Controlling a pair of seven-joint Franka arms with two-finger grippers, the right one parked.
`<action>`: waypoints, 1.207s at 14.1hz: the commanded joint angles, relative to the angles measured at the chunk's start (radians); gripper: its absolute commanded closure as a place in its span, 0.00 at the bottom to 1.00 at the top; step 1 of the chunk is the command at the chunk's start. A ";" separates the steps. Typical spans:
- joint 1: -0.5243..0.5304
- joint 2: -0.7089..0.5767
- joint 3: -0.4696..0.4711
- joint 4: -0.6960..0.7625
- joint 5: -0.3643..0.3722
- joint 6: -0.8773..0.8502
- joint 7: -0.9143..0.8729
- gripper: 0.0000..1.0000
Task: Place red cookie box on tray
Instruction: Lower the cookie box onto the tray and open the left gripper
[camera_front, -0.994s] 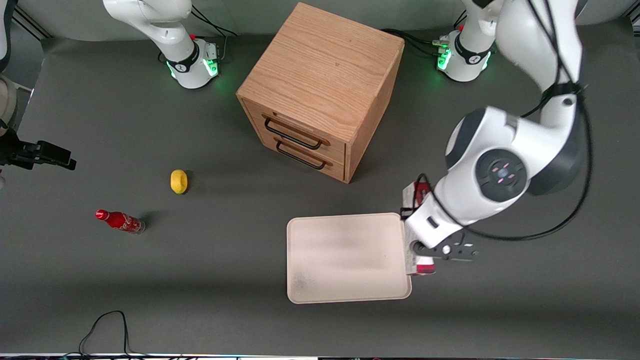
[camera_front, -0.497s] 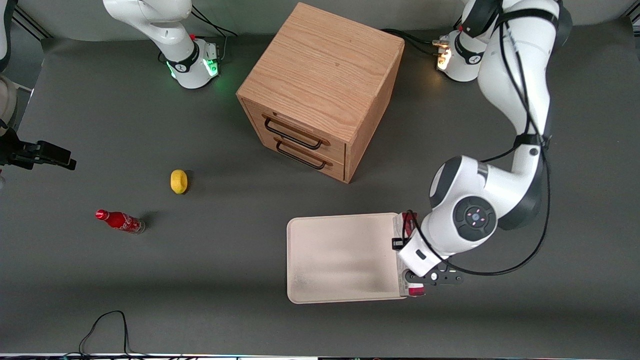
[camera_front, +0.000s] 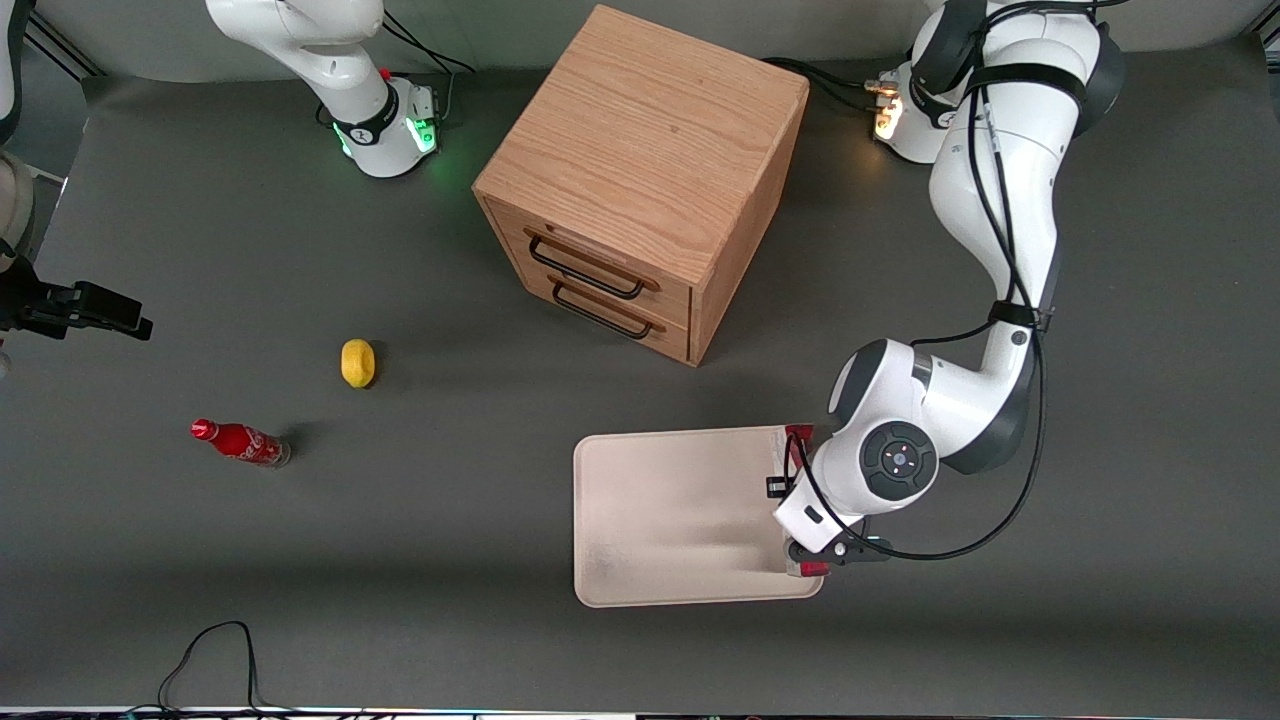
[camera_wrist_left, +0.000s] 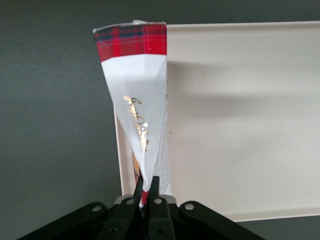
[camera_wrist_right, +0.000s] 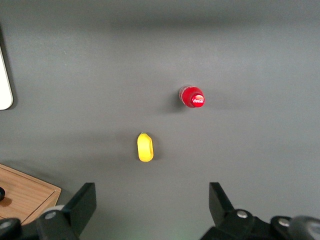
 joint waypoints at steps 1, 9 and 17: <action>-0.007 -0.024 0.005 -0.062 0.016 0.065 -0.026 1.00; -0.013 -0.029 0.005 -0.090 0.026 0.109 -0.020 0.00; 0.035 -0.114 0.012 -0.065 0.029 0.002 -0.018 0.00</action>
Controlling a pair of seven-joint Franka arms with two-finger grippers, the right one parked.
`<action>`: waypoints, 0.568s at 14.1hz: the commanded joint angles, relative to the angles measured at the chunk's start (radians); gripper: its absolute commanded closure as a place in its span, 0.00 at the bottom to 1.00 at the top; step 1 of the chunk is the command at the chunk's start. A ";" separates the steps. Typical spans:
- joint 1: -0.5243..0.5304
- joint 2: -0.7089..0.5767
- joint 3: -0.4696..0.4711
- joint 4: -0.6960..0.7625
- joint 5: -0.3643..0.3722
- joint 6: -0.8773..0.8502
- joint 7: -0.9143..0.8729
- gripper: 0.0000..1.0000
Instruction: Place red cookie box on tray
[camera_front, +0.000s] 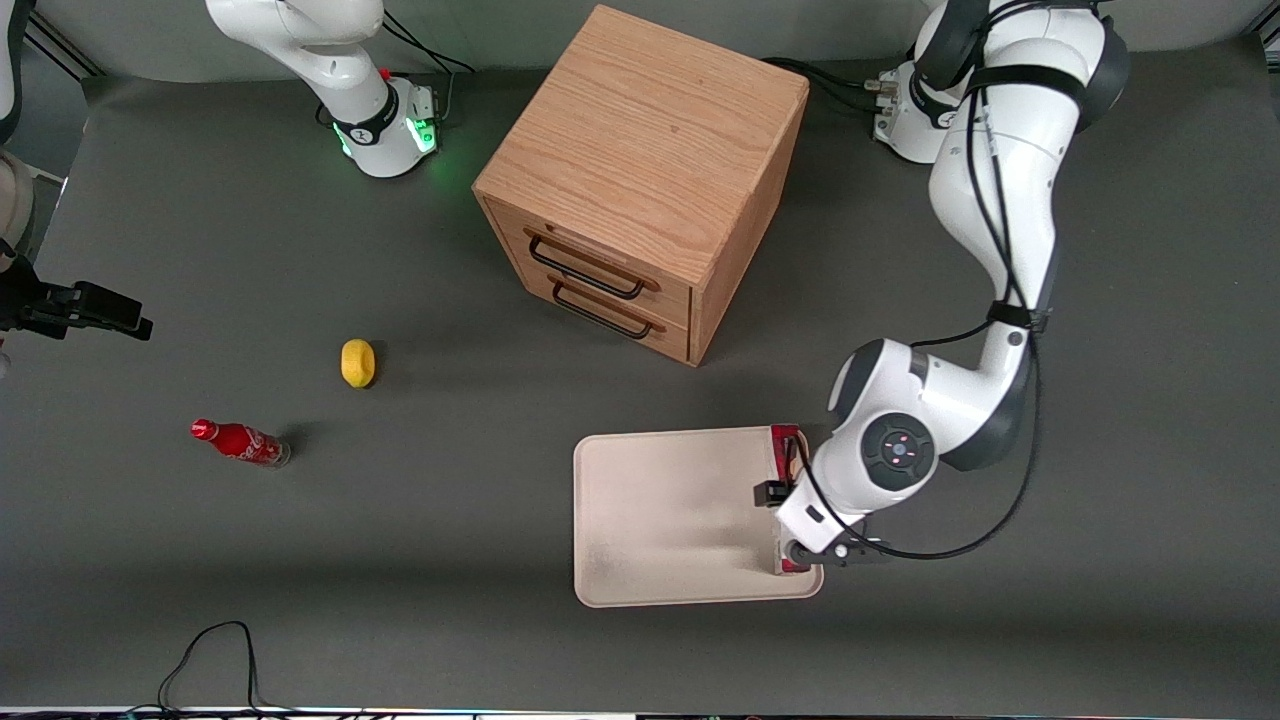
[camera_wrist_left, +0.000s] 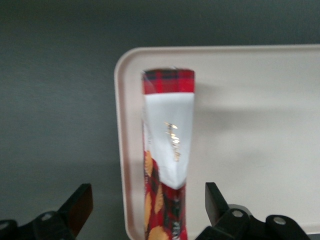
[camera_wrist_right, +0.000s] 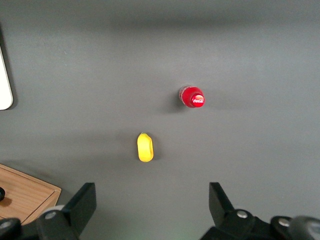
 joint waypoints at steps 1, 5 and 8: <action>0.030 -0.115 0.013 -0.014 0.027 -0.133 -0.014 0.00; 0.157 -0.302 0.028 -0.028 0.034 -0.372 0.064 0.00; 0.280 -0.437 0.028 -0.089 0.032 -0.482 0.208 0.00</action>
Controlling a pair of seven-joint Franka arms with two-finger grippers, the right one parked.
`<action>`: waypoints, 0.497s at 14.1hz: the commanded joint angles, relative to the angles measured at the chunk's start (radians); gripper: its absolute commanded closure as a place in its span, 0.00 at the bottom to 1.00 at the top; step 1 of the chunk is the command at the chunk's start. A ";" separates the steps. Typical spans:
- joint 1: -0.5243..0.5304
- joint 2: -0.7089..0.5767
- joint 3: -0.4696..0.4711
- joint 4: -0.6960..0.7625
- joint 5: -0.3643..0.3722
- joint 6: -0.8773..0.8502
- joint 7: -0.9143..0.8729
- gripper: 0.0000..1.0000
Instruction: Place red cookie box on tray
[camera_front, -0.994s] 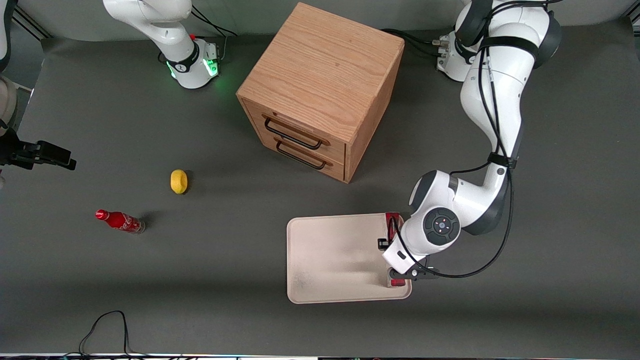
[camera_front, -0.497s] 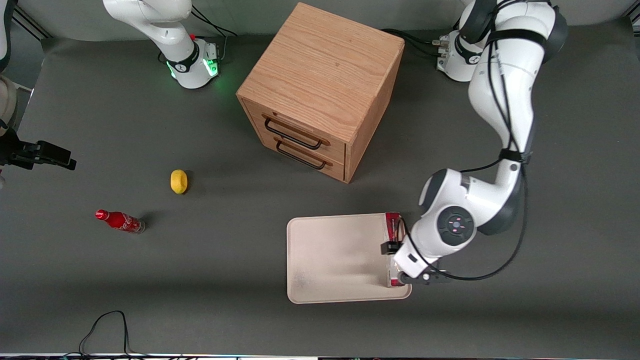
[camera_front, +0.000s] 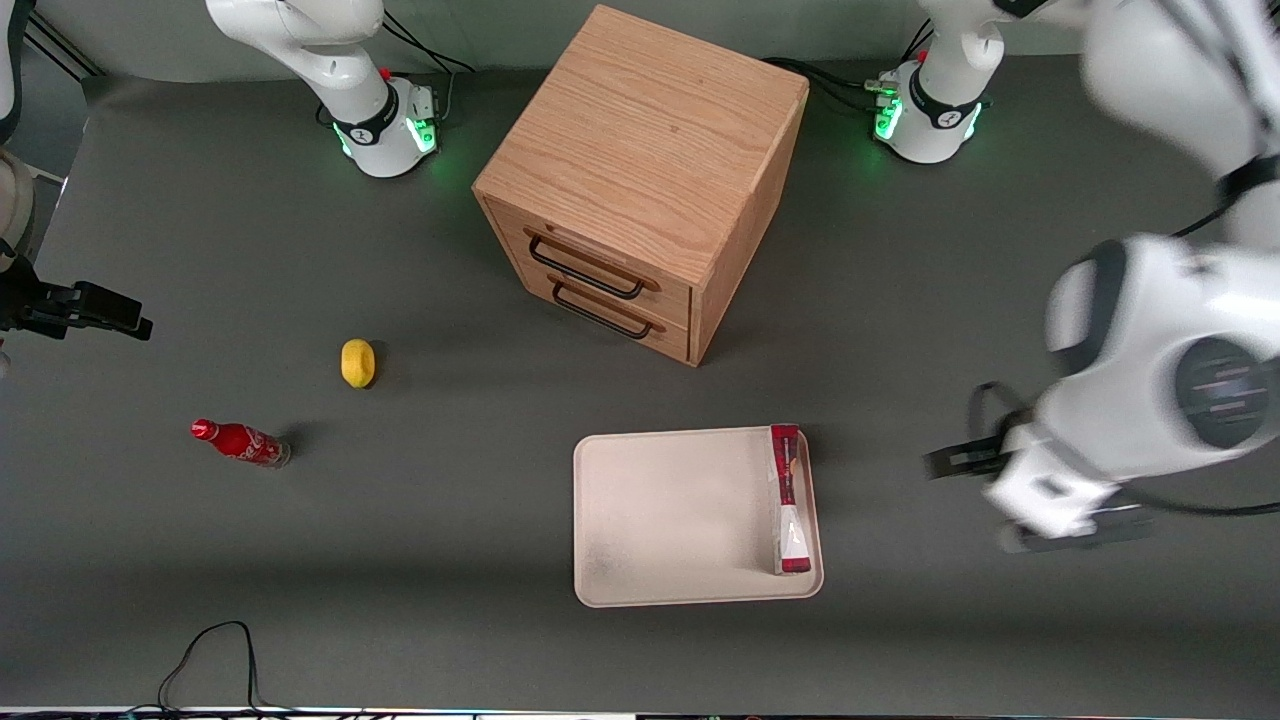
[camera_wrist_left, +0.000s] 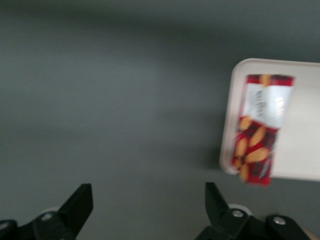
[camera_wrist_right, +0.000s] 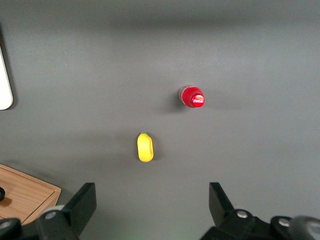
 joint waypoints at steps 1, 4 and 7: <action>0.106 -0.171 -0.006 -0.167 -0.008 -0.025 0.104 0.00; 0.145 -0.307 -0.003 -0.327 0.004 -0.016 0.107 0.00; 0.160 -0.392 0.002 -0.447 0.014 -0.003 0.107 0.00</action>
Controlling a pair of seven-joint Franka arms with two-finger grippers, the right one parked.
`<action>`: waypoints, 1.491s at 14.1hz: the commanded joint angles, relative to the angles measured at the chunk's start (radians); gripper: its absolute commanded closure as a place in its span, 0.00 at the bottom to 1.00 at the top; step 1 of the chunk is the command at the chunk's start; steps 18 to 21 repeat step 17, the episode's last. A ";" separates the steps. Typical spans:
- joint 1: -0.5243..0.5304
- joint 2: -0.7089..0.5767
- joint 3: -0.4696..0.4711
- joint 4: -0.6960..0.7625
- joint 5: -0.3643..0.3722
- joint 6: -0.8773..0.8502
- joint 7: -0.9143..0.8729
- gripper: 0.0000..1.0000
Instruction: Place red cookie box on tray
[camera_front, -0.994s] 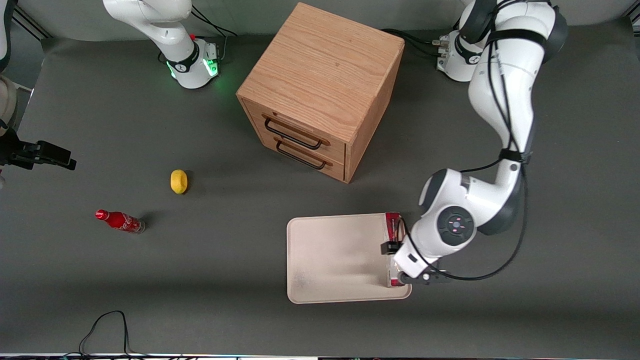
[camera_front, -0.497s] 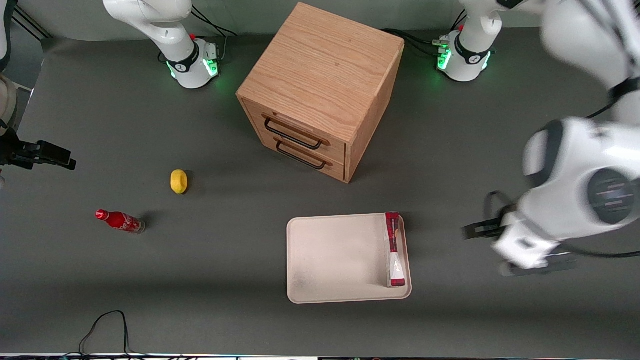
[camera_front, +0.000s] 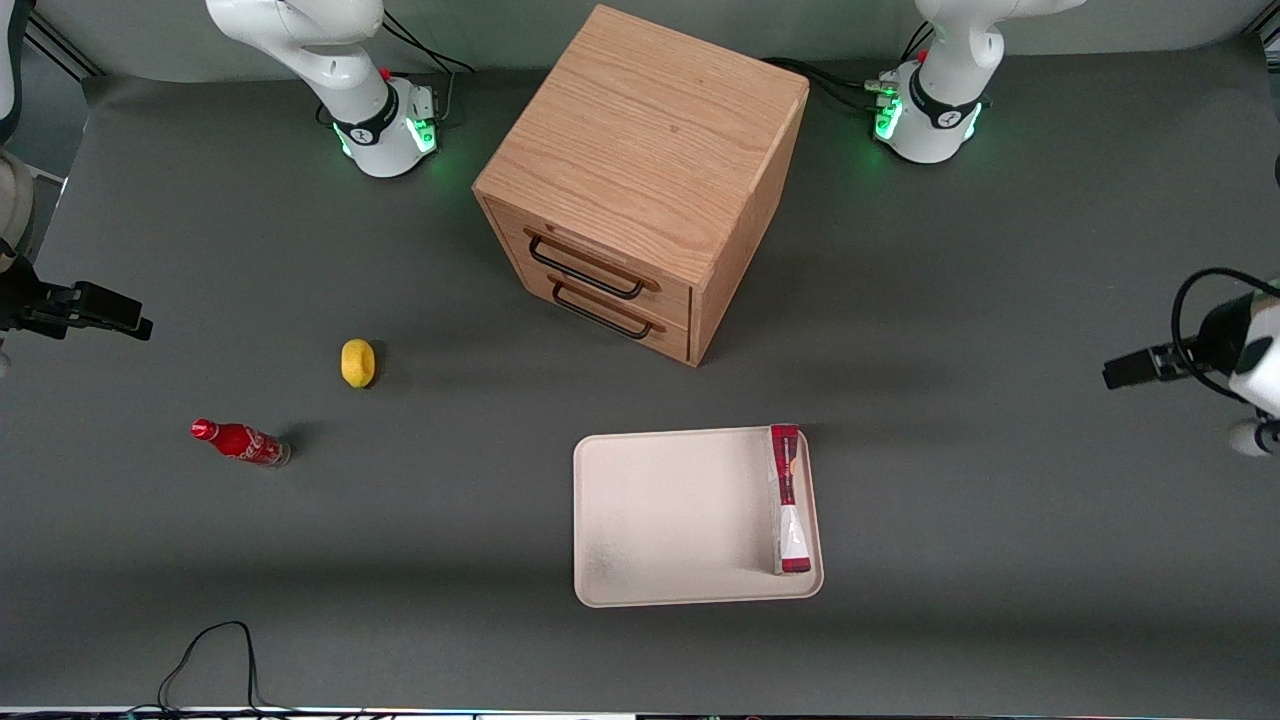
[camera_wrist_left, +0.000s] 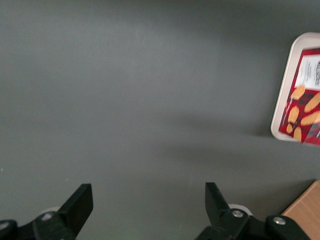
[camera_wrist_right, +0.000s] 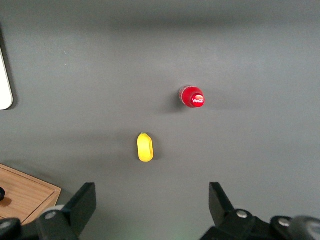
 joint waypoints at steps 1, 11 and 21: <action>0.021 -0.154 0.002 -0.255 0.011 0.115 -0.002 0.00; -0.096 -0.241 0.130 -0.238 -0.002 -0.028 0.040 0.00; -0.181 -0.231 0.218 -0.204 -0.006 -0.030 0.041 0.00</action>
